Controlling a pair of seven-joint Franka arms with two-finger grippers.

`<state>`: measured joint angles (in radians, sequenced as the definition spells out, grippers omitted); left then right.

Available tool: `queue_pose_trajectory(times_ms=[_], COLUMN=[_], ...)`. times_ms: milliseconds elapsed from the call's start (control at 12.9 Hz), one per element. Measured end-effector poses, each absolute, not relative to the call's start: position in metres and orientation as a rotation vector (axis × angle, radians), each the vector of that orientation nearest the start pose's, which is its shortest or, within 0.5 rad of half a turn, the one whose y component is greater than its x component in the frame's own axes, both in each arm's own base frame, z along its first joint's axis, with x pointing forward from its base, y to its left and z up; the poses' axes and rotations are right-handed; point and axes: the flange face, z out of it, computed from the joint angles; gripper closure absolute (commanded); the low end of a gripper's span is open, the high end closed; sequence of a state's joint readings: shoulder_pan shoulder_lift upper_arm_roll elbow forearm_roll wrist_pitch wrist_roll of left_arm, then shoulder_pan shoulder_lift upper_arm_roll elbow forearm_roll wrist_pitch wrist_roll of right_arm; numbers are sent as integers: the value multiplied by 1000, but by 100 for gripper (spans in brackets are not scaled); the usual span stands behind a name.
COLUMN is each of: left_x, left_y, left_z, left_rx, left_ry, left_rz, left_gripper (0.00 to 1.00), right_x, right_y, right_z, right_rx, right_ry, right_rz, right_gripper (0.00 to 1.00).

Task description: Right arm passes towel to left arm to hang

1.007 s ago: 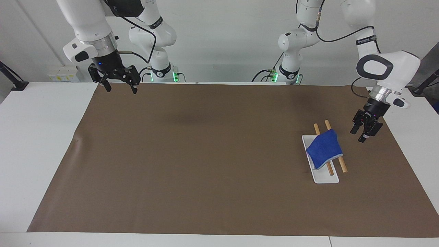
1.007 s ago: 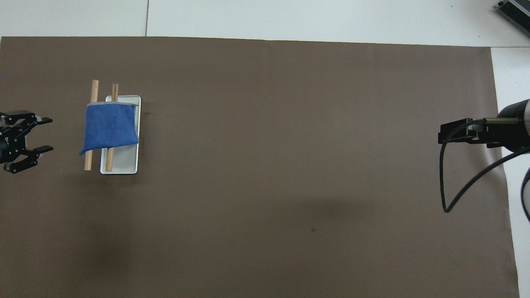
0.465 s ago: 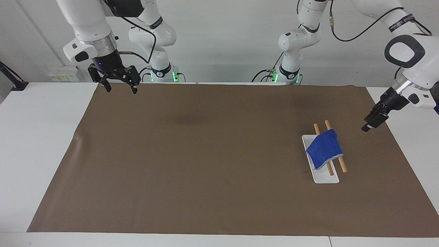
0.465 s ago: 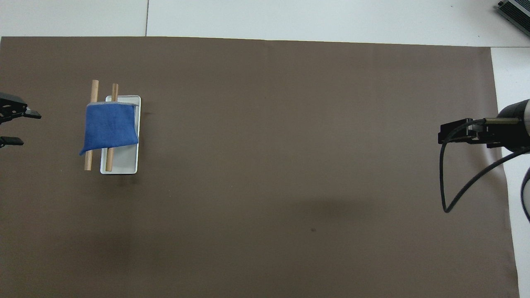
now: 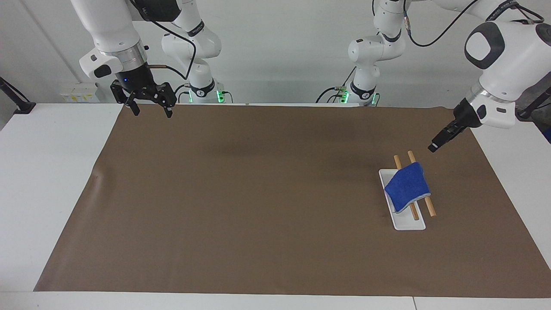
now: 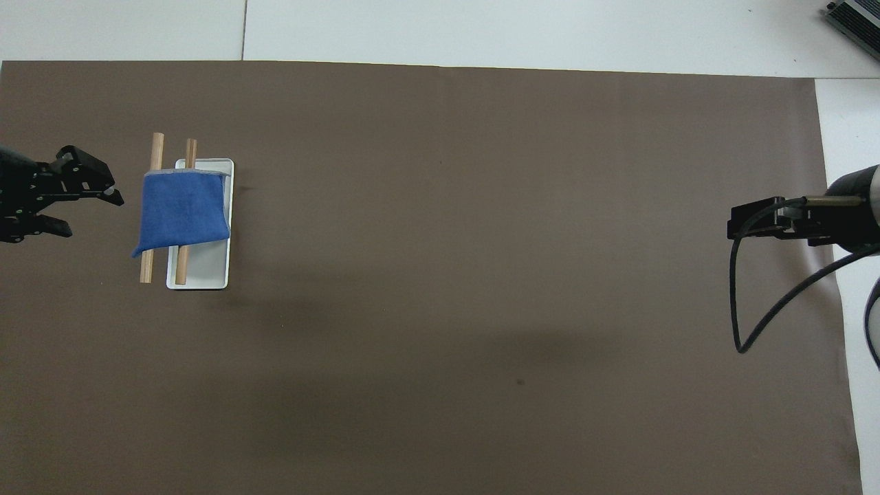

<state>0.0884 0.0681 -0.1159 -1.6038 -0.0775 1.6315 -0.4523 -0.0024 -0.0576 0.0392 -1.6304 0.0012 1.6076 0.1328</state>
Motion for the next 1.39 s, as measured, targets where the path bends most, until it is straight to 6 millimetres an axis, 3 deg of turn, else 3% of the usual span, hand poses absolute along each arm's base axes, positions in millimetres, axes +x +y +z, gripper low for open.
queue_pose_trajectory(times_ms=[310, 620, 930, 1395], left_x=[565, 559, 553, 561], left_y=[-65, -57, -56, -55], left_z=[589, 607, 622, 624], left_rx=[-3128, -3090, -3073, -3071], left_ry=[-336, -73, 2, 24], left_rz=[164, 200, 224, 134], left_gripper=[24, 24, 22, 11], right_x=[540, 540, 540, 540], right_y=[21, 21, 21, 19], right_z=[631, 631, 630, 630], right_rx=[-3136, -3136, -3136, -3136], right_ry=[151, 151, 151, 156], right_rz=[-54, -53, -52, -52], right_gripper=[0, 0, 0, 0])
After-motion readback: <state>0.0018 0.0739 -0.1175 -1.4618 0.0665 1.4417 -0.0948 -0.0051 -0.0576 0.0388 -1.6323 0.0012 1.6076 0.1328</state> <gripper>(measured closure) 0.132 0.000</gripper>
